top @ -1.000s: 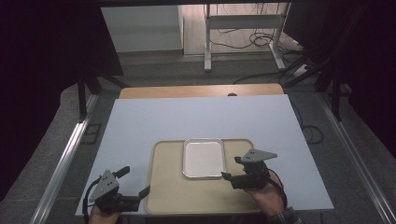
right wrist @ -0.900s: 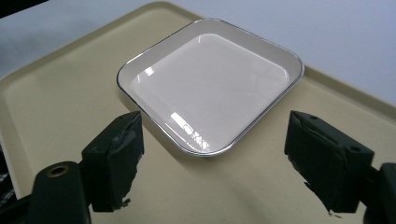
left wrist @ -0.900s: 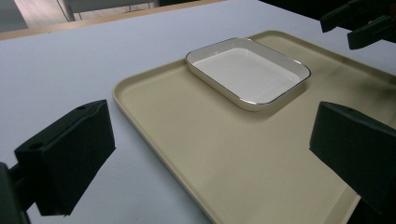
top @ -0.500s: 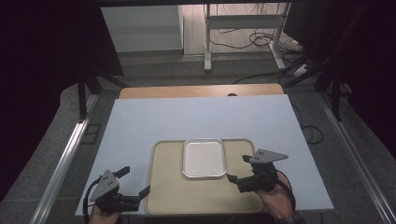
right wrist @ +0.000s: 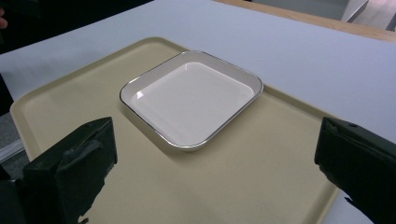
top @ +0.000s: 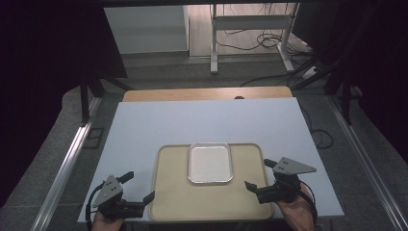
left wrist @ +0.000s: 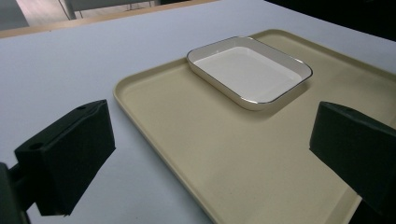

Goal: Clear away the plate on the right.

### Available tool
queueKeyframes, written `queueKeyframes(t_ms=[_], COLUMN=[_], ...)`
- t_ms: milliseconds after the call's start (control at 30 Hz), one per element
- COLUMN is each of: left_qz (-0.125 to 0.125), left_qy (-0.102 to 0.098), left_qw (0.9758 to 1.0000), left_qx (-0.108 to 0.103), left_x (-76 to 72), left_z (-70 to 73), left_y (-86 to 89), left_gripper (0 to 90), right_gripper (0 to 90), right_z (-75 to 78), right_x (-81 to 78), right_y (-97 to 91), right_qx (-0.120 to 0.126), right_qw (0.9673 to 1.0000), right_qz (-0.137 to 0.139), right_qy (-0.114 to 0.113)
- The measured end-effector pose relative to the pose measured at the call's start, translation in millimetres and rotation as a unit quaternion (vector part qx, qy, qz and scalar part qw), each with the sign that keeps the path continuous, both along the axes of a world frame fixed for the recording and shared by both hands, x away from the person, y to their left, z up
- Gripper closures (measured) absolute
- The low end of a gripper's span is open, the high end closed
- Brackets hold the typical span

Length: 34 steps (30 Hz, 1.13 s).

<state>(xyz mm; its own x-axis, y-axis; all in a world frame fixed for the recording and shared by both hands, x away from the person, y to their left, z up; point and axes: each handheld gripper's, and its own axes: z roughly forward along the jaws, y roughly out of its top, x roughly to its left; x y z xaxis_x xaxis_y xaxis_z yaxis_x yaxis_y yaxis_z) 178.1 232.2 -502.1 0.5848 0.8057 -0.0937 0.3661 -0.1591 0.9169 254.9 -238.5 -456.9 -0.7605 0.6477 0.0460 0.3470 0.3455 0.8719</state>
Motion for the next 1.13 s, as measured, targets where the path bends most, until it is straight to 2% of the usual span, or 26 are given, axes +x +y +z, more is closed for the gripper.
queueKeyframes(t_ms=[233,333,600,900,1000,1133], left_qz=[0.001,0.001,0.001,0.002,0.002,0.001], left_qy=[0.0,0.0,0.001,0.0,0.0,0.0], left_qw=[1.0,1.0,1.0,1.0,1.0,1.0], left_qx=[0.0,0.0,0.001,0.002,0.002,0.006], left_x=[0.1,0.2,0.2,-0.1,-0.1,0.5], left_z=[0.0,-0.1,-0.1,-0.1,-0.1,0.2], left_y=[-0.1,-0.1,-0.3,-0.3,-0.3,-1.6], left_gripper=[0.0,0.0,0.0,0.0,0.0,0.0], right_gripper=[0.0,0.0,0.0,0.0,0.0,0.0], right_z=[1.6,1.6,-0.3,-13.8,-19.8,-24.7], right_x=[-7.4,-14.3,-28.1,-40.5,-41.5,-39.6], right_y=[-14.5,-25.3,-46.0,-67.6,-72.9,-73.6], right_qx=[0.013,0.016,0.011,0.004,0.012,0.006], right_qw=[0.9999,0.9997,0.9988,0.9973,0.9966,0.9962], right_qz=[-0.01,-0.019,-0.043,-0.071,-0.08,-0.086], right_qy=[0.0,-0.006,-0.02,-0.022,-0.014,-0.011])
